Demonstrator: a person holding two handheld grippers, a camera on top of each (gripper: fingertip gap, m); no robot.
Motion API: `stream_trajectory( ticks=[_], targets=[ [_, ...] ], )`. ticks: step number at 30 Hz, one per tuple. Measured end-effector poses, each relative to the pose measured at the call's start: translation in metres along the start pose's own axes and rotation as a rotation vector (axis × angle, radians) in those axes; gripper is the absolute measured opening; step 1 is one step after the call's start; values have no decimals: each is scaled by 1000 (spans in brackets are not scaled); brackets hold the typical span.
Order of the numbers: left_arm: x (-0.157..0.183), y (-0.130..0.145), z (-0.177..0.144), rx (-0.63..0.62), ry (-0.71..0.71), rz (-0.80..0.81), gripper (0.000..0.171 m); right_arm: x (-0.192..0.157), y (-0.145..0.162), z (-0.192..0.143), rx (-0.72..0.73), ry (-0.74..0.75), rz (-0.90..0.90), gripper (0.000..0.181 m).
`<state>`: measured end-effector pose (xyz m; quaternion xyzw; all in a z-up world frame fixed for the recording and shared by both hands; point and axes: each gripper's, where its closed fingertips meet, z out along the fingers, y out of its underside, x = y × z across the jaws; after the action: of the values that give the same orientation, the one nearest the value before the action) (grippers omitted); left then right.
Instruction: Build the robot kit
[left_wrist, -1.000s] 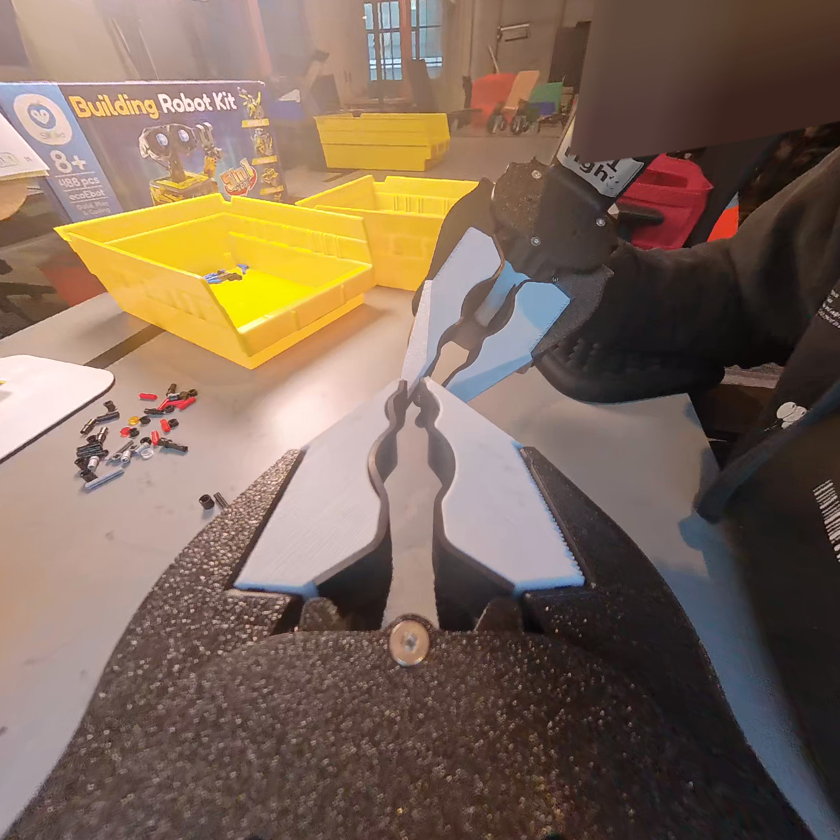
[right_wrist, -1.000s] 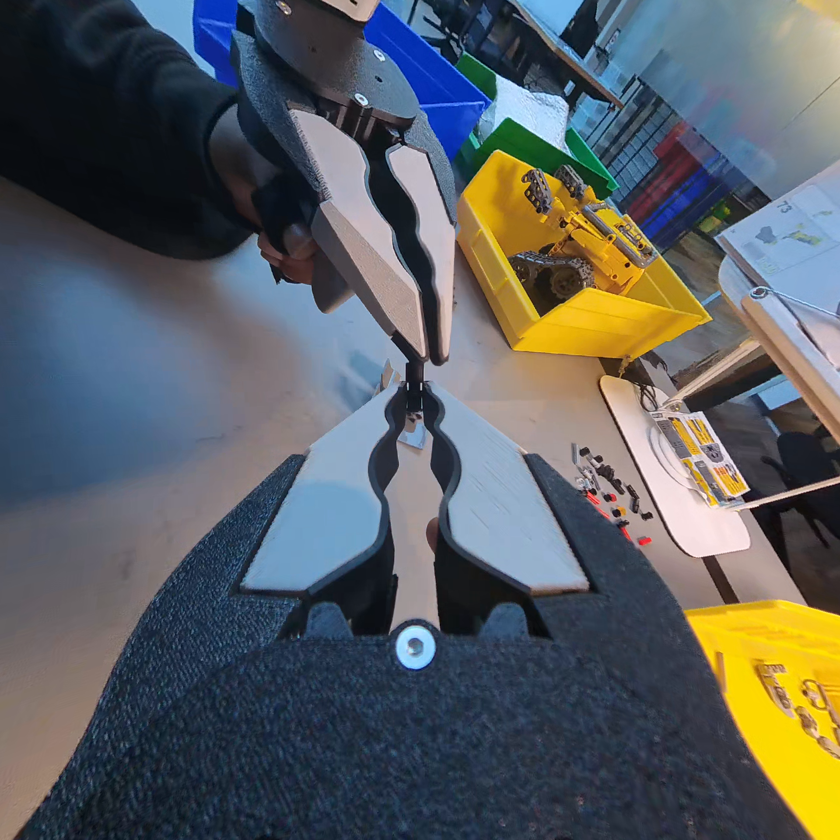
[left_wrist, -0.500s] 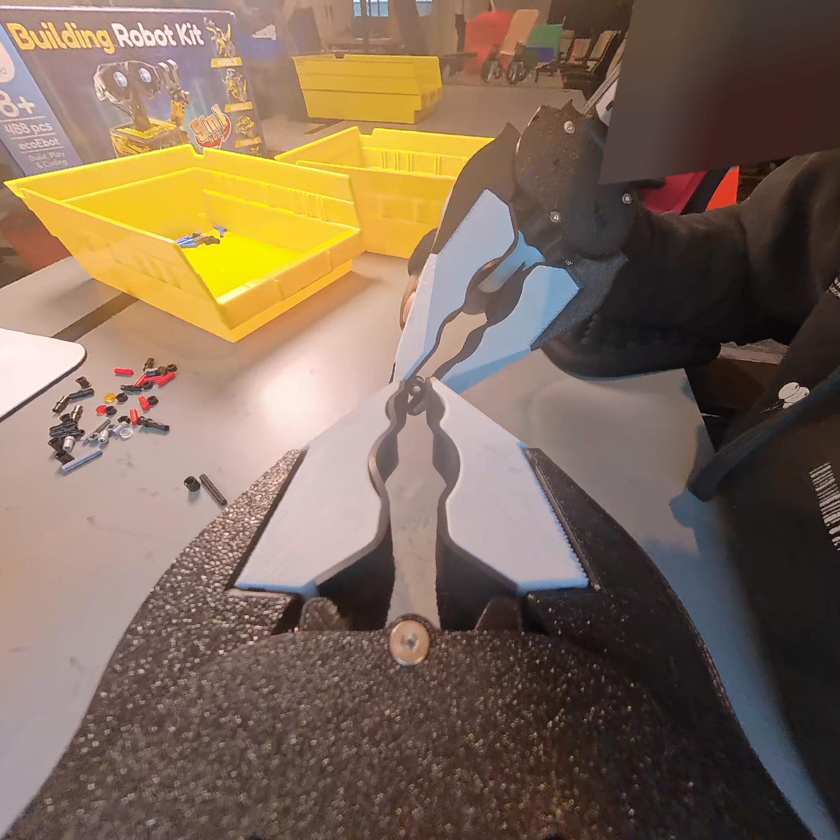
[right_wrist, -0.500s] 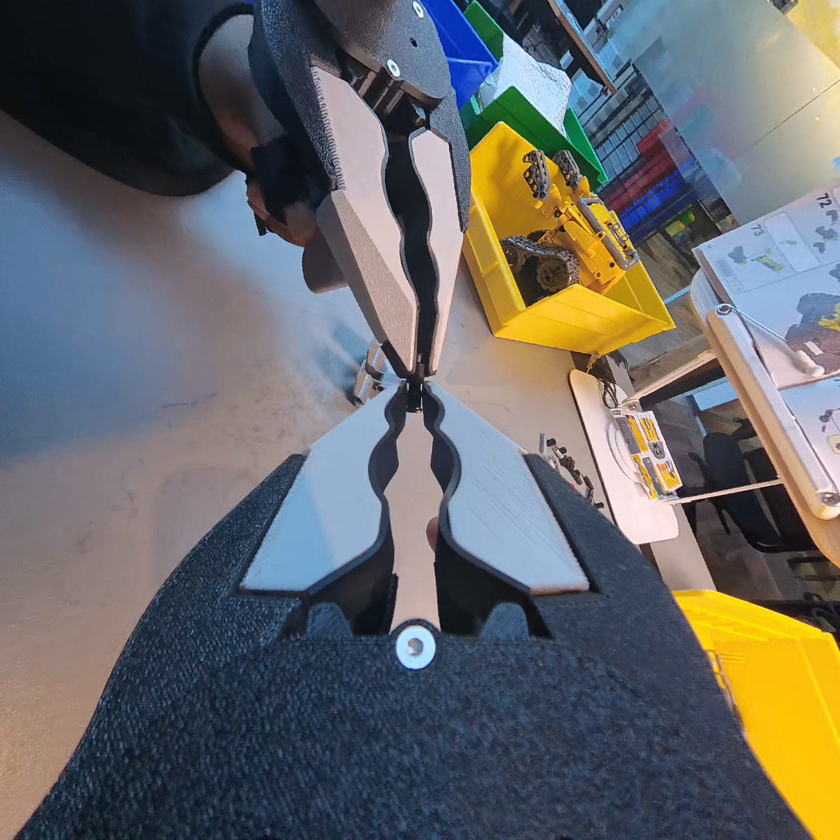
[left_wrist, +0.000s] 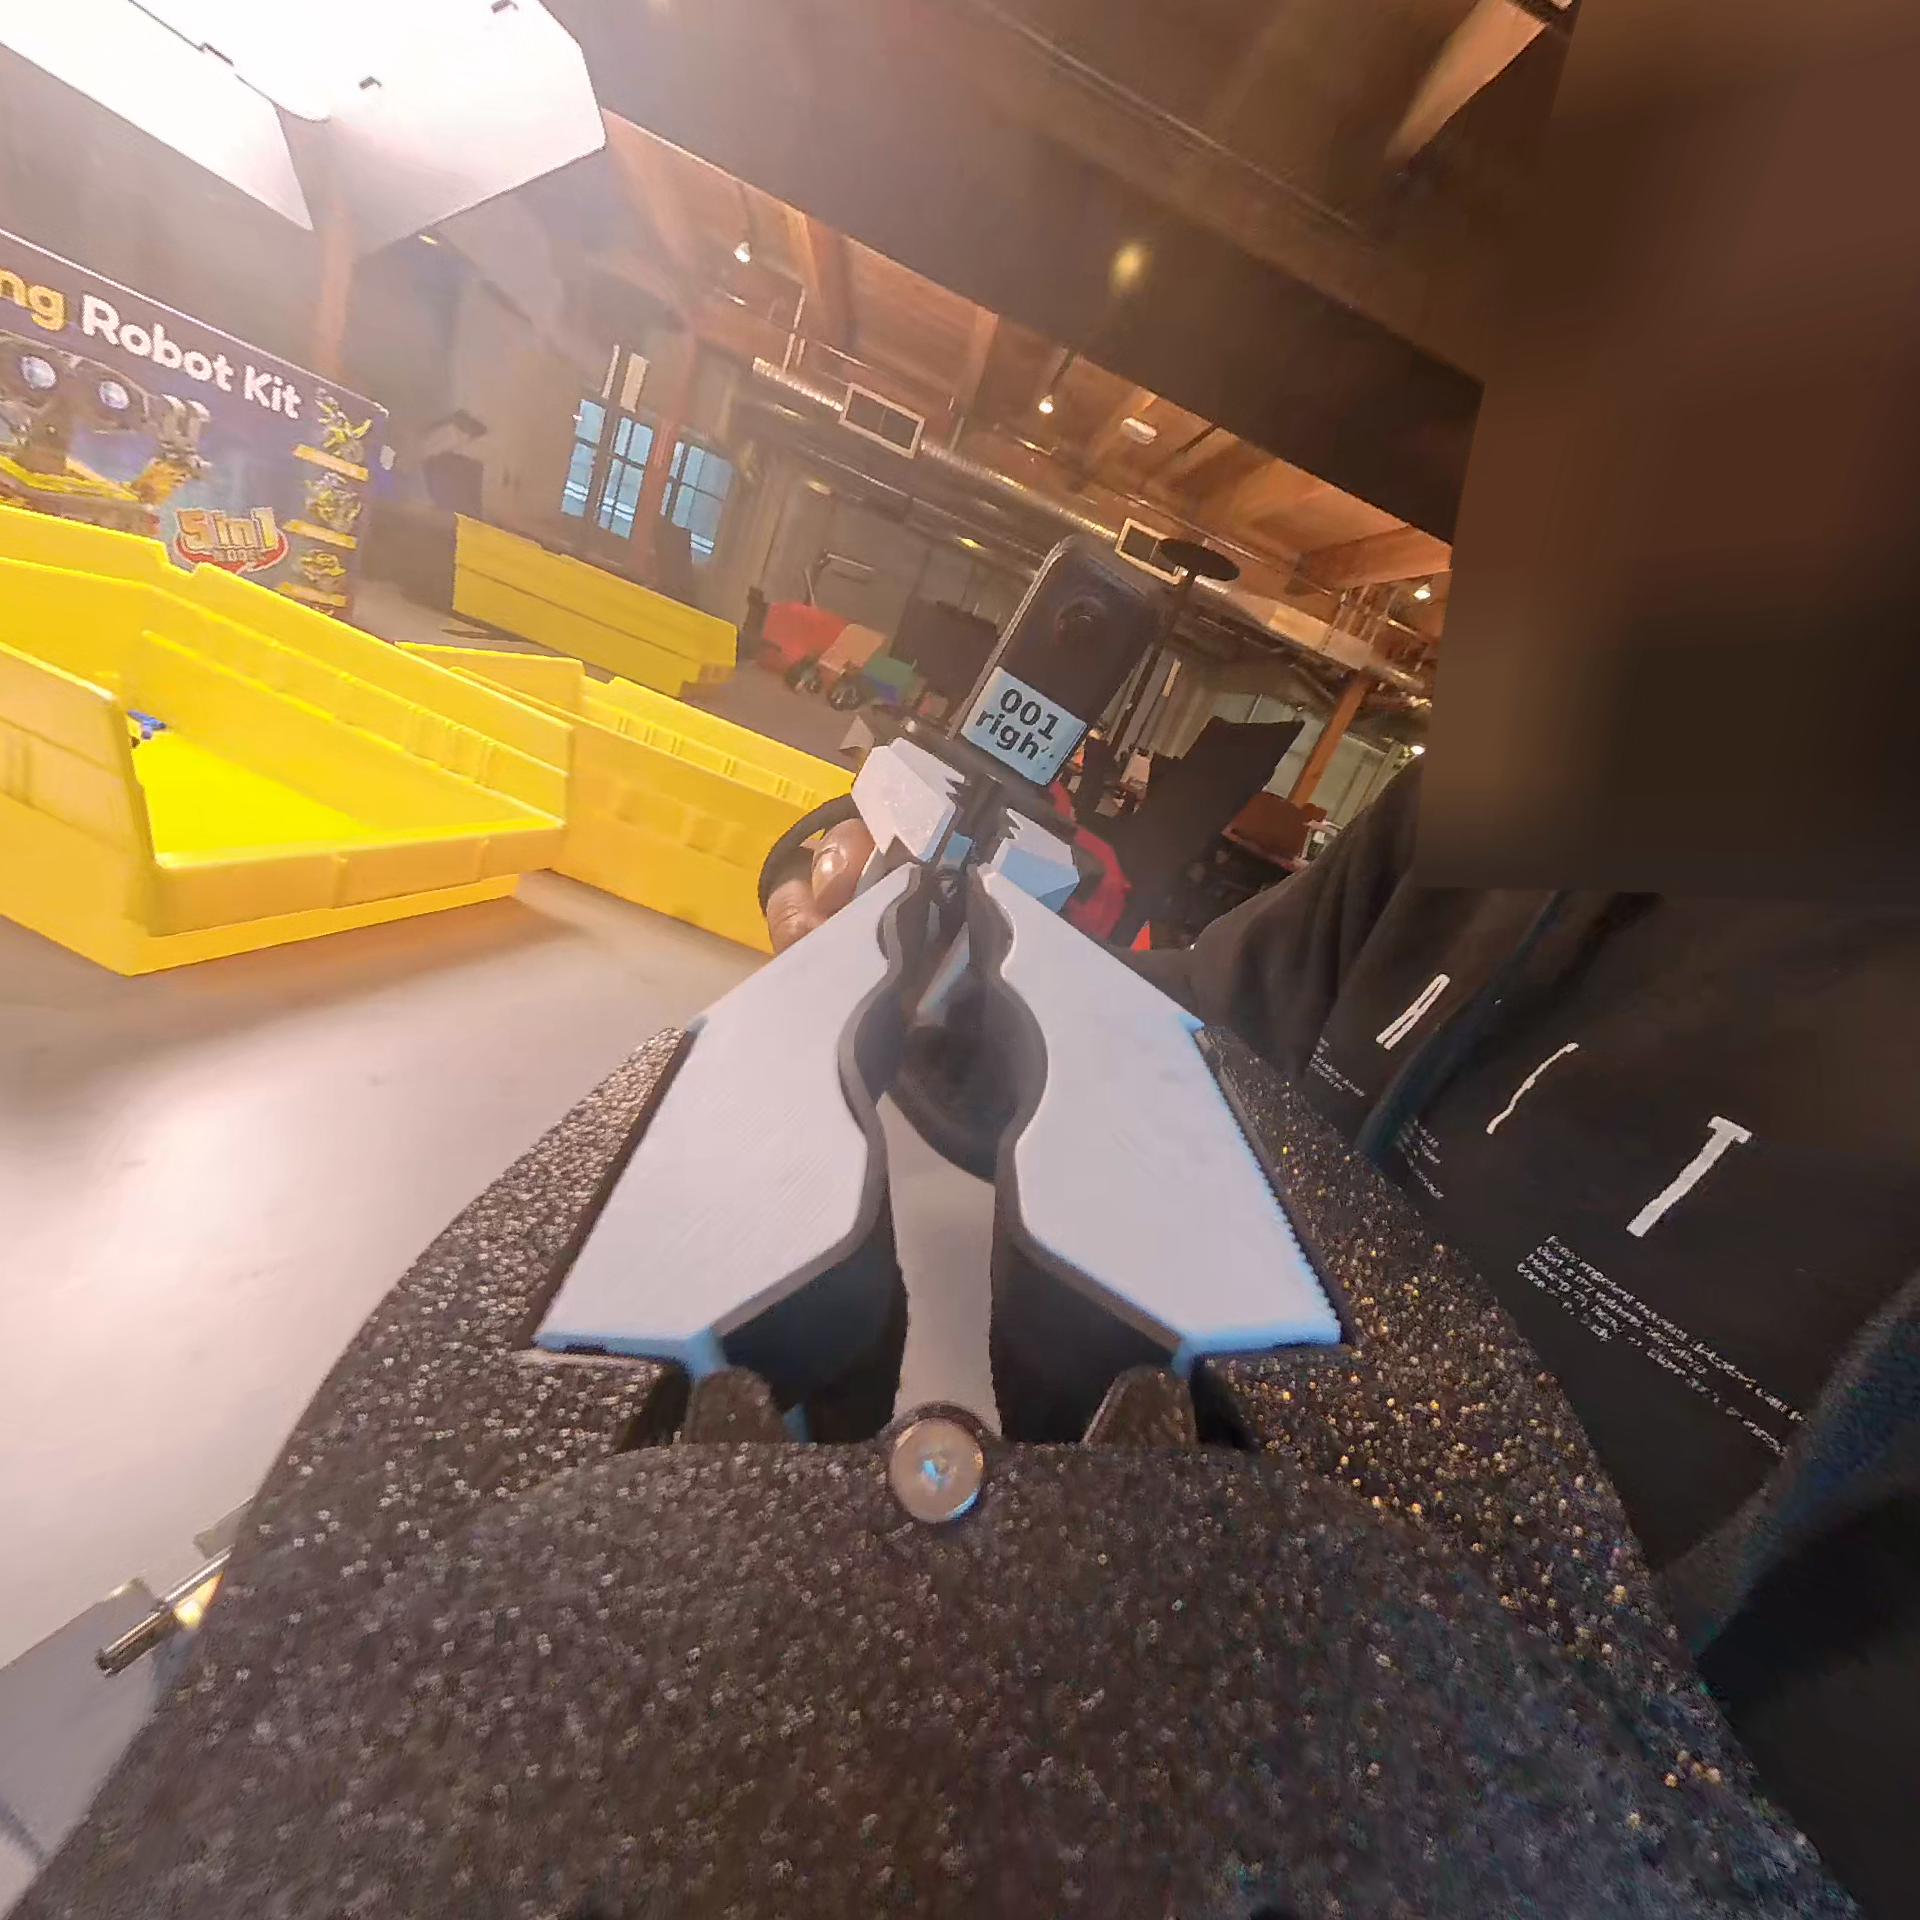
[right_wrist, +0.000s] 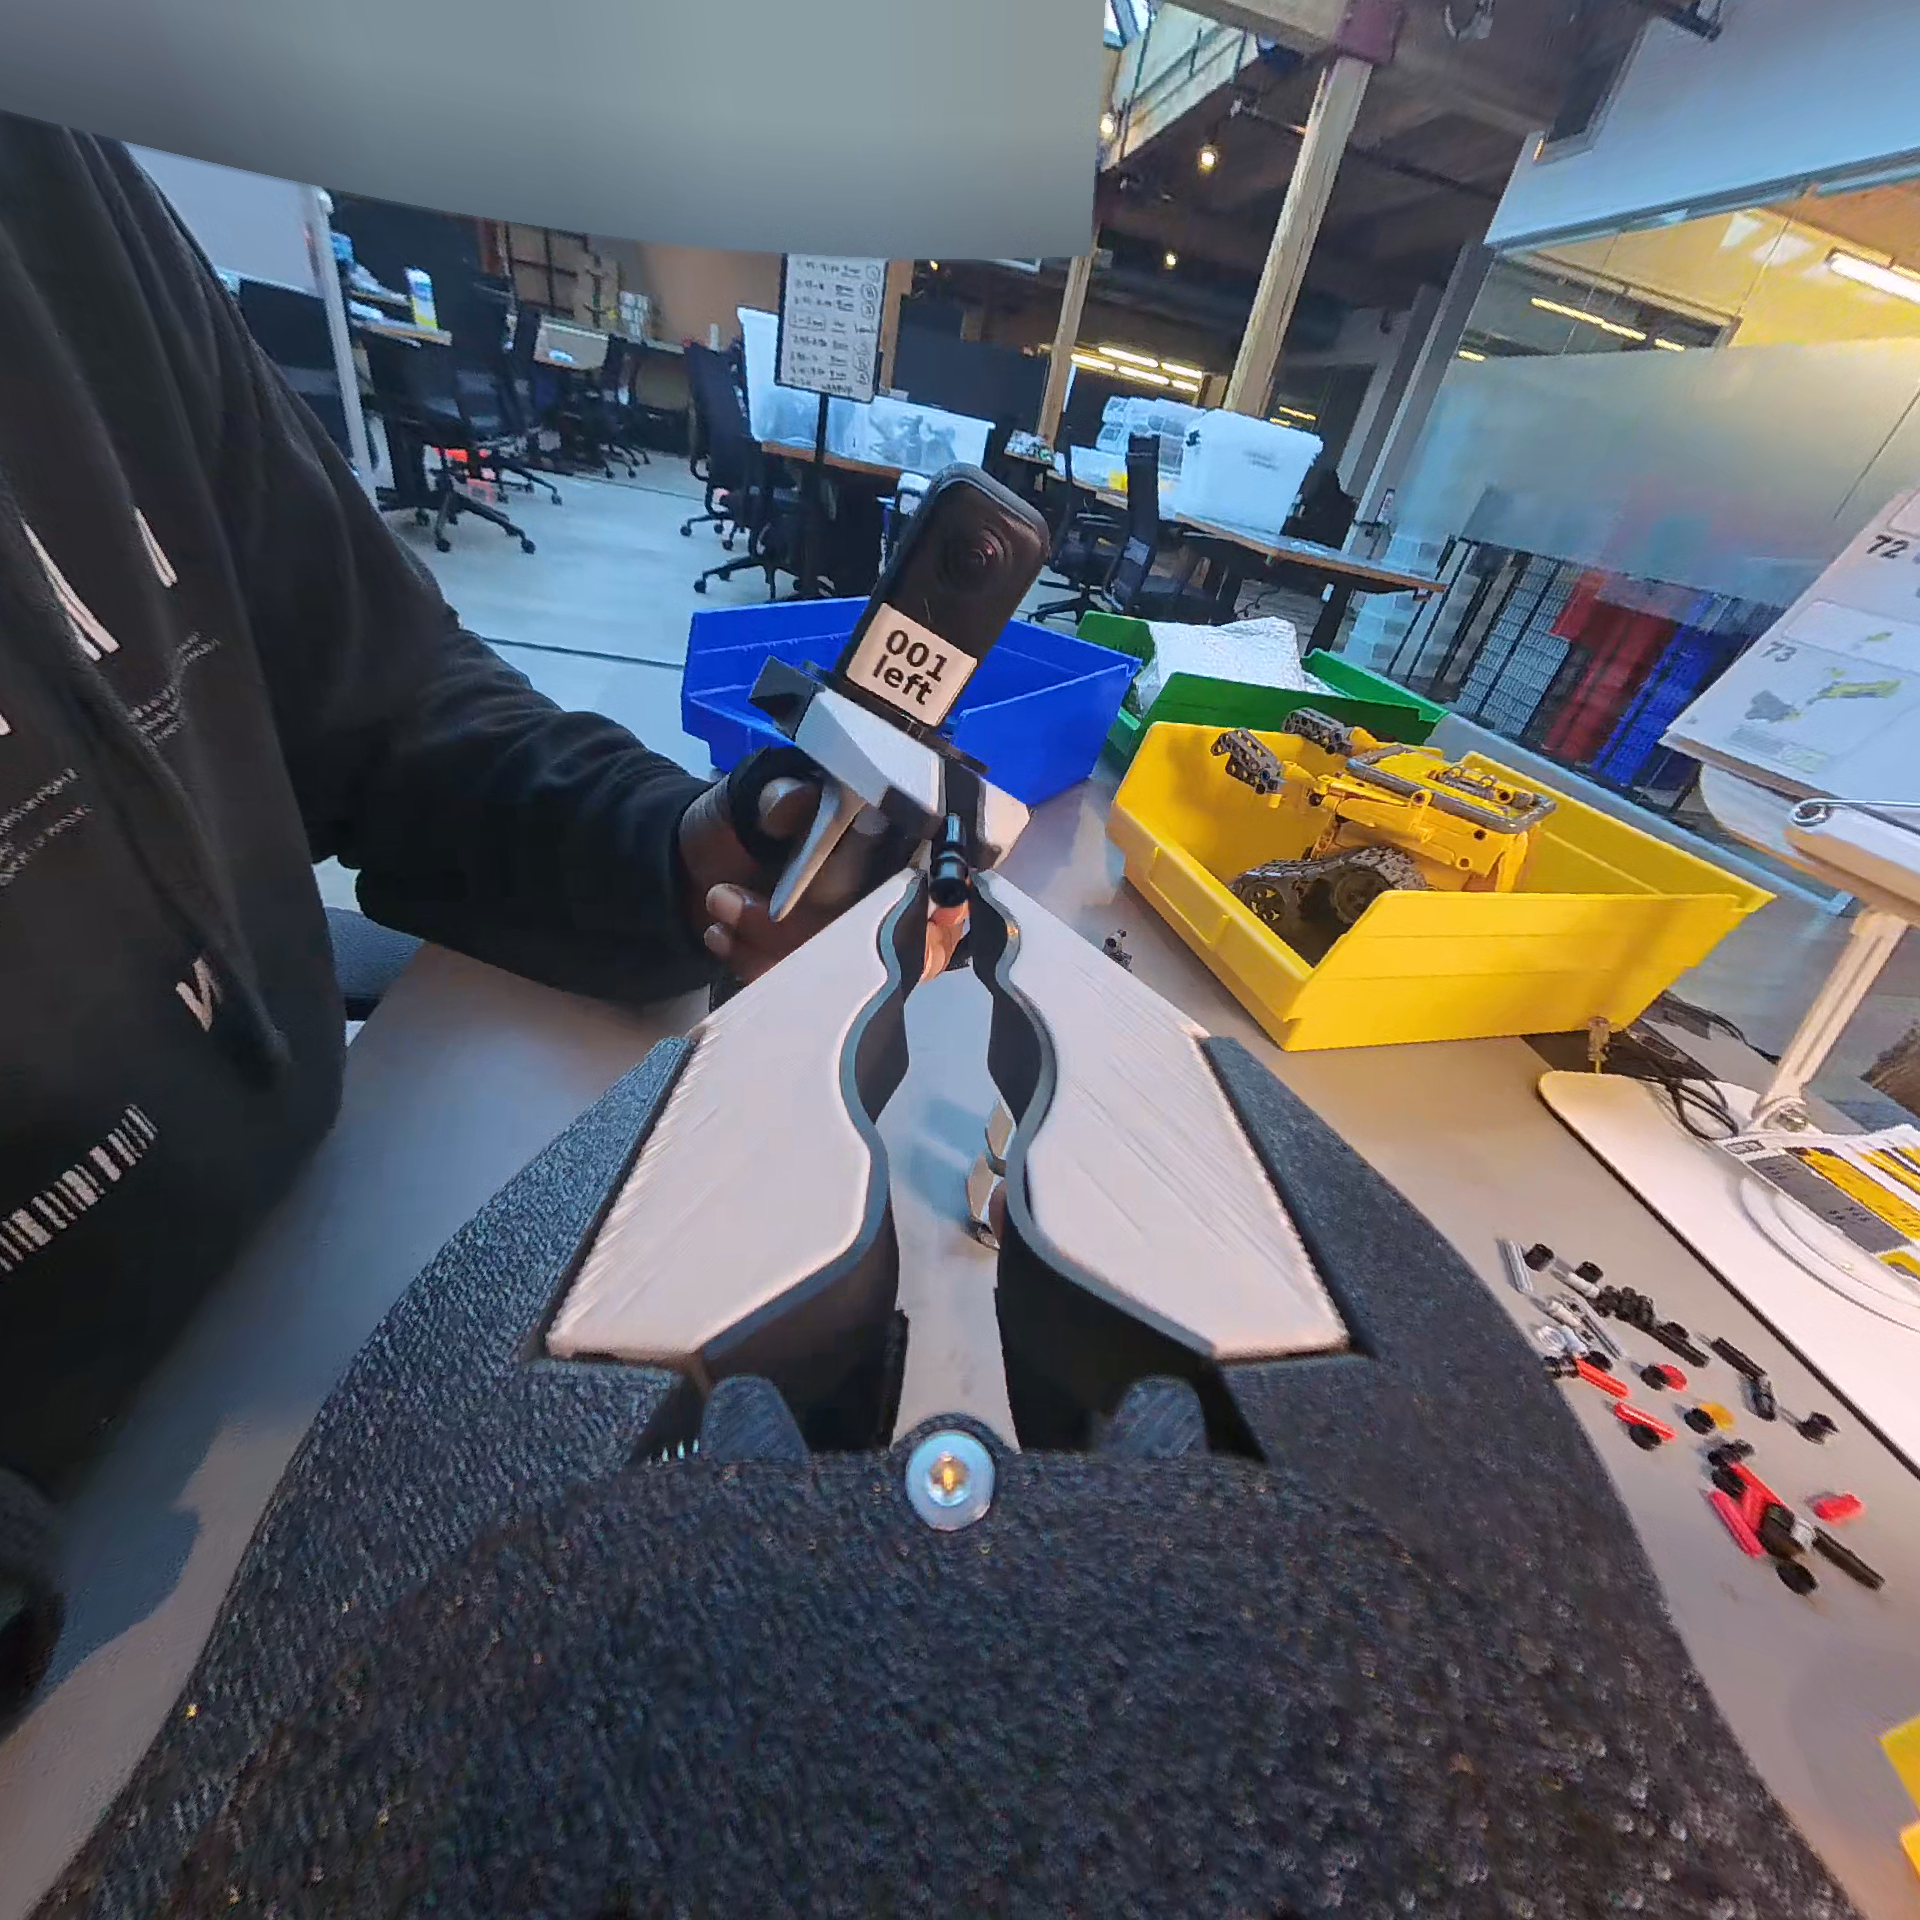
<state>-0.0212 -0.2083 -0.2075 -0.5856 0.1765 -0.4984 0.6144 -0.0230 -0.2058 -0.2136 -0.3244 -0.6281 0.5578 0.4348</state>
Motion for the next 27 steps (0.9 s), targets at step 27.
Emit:
stream_trajectory(
  ticks=[27],
  targets=[
    [4, 16, -3, -211, -70, 254, 5, -13, 11, -2, -64, -99, 38, 5]
  ],
)
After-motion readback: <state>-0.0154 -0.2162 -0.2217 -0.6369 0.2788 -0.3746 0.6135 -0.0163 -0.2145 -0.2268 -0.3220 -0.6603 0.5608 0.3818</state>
